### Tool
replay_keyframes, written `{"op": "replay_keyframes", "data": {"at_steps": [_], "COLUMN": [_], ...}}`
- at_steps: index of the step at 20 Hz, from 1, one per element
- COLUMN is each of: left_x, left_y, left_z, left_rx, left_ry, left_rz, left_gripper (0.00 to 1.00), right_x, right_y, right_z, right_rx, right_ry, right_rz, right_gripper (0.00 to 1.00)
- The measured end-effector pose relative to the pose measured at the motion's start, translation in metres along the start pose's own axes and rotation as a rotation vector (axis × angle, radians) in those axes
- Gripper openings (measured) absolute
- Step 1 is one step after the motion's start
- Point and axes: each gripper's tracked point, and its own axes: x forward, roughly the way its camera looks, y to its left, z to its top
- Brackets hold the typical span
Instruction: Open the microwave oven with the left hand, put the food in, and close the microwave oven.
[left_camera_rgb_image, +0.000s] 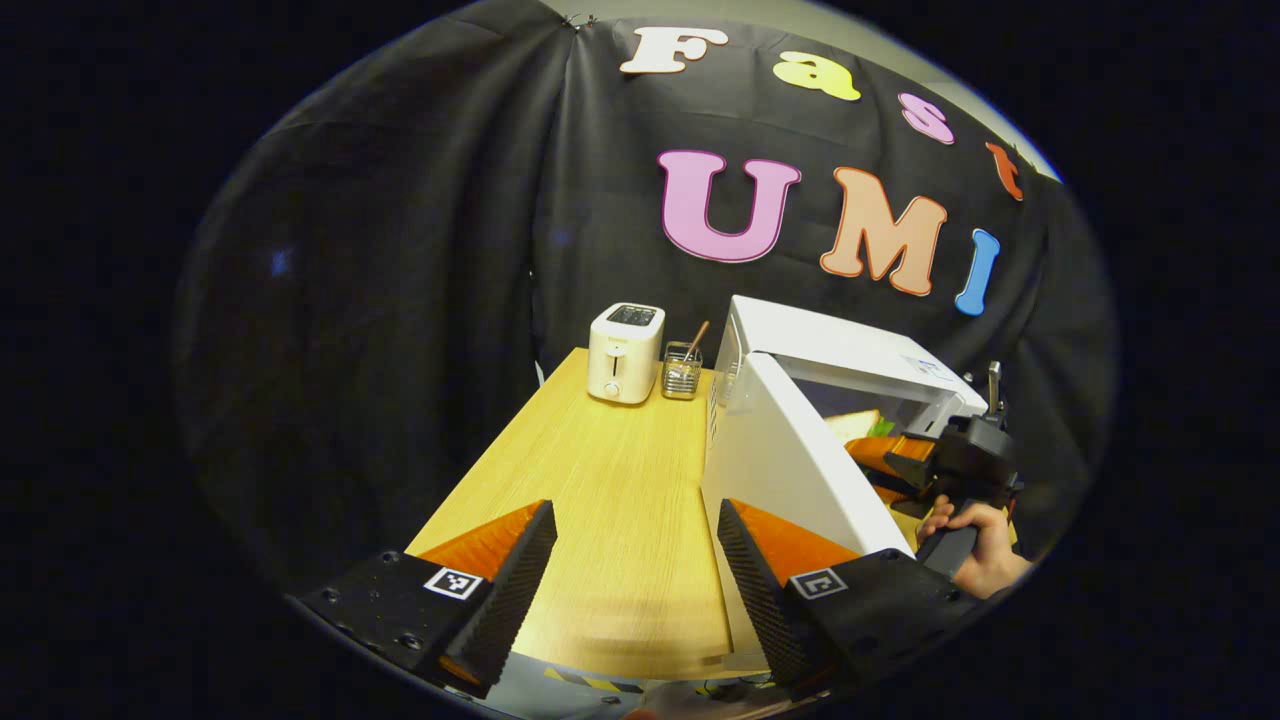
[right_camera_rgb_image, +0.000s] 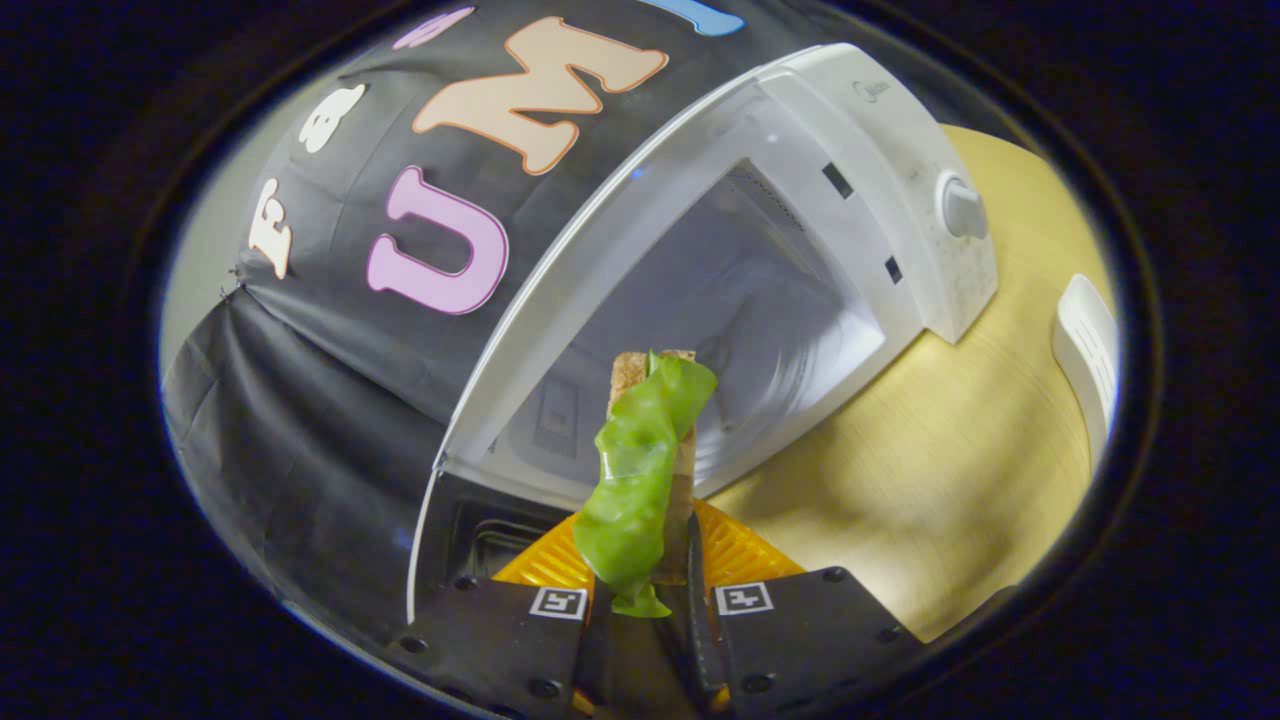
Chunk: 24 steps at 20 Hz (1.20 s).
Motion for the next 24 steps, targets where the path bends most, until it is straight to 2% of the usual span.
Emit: {"op": "replay_keyframes", "data": {"at_steps": [1,2,3,6,13,14,17,20,21,24], "left_x": [0.001,0.002,0.003,0.005,-0.003,-0.003,-0.008,-0.010,-0.010,-0.007], "left_y": [0.002,0.005,0.007,0.014,0.027,0.029,0.031,0.030,0.029,0.028], "left_z": [-0.001,-0.002,-0.004,-0.010,-0.020,-0.021,-0.026,-0.029,-0.030,-0.030], "left_rx": [-0.006,-0.012,-0.016,-0.025,-0.061,-0.065,-0.078,-0.082,-0.085,-0.088], "left_ry": [0.007,0.010,0.017,0.036,0.053,0.057,0.066,0.070,0.072,0.075], "left_rz": [0.003,0.009,0.015,0.040,0.110,0.119,0.134,0.136,0.134,0.129], "left_gripper": [0.95,0.96,0.96,0.96,0.96,0.96,0.96,0.96,0.96,0.96], "right_x": [0.009,0.017,0.024,0.041,0.069,0.070,0.074,0.075,0.073,0.059], "right_y": [-0.001,-0.002,-0.004,-0.012,-0.025,-0.030,-0.037,-0.052,-0.052,-0.044], "right_z": [0.005,0.009,0.012,0.021,0.034,0.037,0.047,0.060,0.062,0.076], "right_rx": [-0.008,-0.019,-0.030,-0.097,-0.123,-0.145,-0.170,-0.271,-0.309,-0.379], "right_ry": [-0.017,-0.030,-0.042,-0.091,-0.134,-0.156,-0.187,-0.220,-0.222,-0.269], "right_rz": [-0.007,-0.015,-0.026,-0.071,-0.118,-0.140,-0.181,-0.269,-0.273,-0.253], "right_gripper": [0.24,0.24,0.32,0.32,0.31,0.38,0.40,0.67,0.58,0.91]}}
